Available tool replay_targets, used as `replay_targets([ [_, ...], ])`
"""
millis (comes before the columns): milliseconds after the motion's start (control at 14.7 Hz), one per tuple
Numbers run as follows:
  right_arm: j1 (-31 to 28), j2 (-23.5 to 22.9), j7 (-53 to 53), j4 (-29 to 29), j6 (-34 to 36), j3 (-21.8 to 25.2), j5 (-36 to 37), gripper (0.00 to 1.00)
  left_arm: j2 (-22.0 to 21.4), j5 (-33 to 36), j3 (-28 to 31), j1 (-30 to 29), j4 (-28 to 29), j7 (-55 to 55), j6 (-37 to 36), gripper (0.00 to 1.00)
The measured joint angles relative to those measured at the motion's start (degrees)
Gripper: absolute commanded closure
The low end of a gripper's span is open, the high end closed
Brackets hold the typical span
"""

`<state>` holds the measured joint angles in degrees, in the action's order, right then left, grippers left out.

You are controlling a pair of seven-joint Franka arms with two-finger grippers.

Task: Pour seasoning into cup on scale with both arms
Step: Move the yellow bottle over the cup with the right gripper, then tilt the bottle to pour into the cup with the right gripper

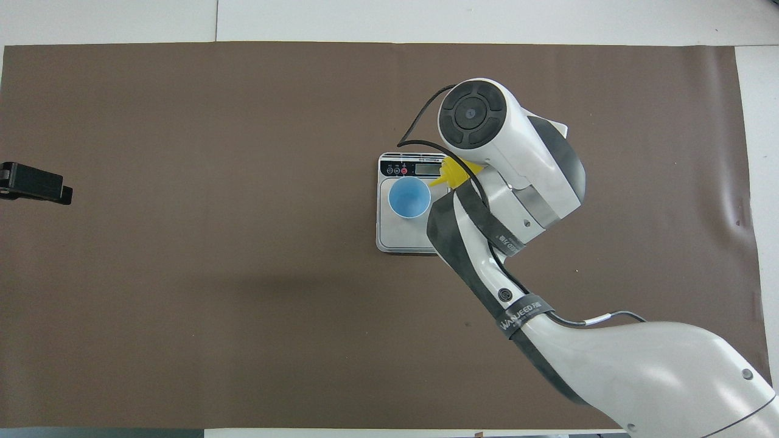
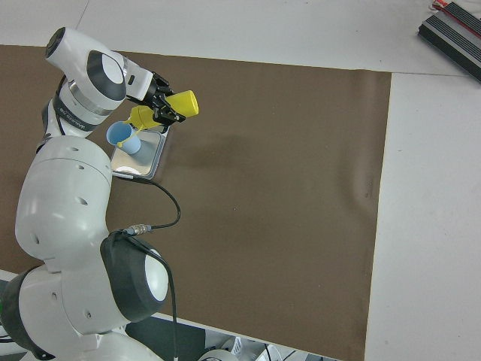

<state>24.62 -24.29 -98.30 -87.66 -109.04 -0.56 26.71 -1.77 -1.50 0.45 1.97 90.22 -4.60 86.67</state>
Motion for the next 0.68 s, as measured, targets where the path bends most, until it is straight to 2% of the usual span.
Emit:
replay_targets([
  [341, 2.3, -1.4, -3.1, 0.5, 1.8, 0.0, 6.2, 1.00, 0.0, 0.0, 0.0, 0.0, 0.1, 0.0, -0.5, 0.00],
  [545, 2.9, -2.9, -5.5, 1.0, 3.1, 0.0, 7.4, 1.00, 0.0, 0.0, 0.0, 0.0, 0.1, 0.0, -0.5, 0.00],
  [682, 3.1, -4.4, -7.1, 3.2, 5.1, 0.0, 8.2, 1.00, 0.0, 0.0, 0.0, 0.0, 0.1, 0.0, -0.5, 0.00],
])
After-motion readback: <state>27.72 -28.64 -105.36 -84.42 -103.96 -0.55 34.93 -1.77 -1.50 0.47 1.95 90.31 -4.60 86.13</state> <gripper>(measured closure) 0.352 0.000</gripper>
